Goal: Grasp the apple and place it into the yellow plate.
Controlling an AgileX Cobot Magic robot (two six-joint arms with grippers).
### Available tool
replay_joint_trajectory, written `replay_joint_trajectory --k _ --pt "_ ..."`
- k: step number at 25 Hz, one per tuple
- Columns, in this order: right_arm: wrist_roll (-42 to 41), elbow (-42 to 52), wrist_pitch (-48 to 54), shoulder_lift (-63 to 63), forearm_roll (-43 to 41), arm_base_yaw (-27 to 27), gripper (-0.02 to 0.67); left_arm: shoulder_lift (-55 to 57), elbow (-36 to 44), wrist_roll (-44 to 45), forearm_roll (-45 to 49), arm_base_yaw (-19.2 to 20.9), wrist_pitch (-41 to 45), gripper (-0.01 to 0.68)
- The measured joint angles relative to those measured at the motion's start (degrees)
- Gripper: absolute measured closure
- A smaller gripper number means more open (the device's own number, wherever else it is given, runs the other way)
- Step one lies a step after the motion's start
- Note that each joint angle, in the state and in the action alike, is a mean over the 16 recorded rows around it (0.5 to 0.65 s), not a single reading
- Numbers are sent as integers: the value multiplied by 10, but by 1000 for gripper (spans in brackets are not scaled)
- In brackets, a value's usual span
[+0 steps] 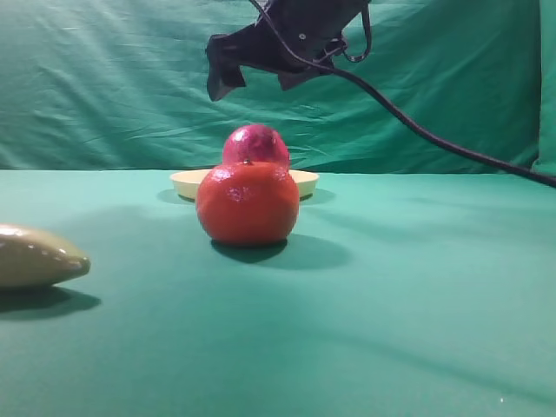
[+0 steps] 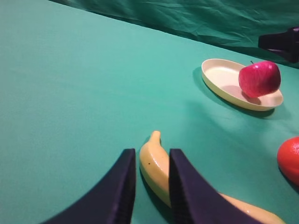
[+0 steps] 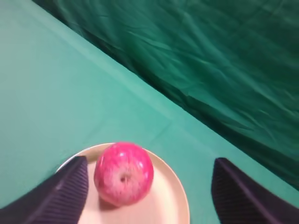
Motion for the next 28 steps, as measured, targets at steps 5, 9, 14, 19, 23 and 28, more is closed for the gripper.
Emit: replay_joint_trajectory --k 5,9,14,19,23,28 --pt "11 0 133 -83 0 0 407 0 0 0 0 0 0 516" --pt "31 0 239 -146 0 0 541 0 0 0 0 0 0 516" --pt "58 14 328 -225 4 0 637 0 0 0 0 0 0 516" --pt "82 60 360 -322 10 0 649 0 0 0 0 0 0 516" --pt "93 123 358 -416 15 0 649 0 0 0 0 0 0 516" --pt "108 223 347 -548 18 0 649 0 0 0 0 0 0 516"
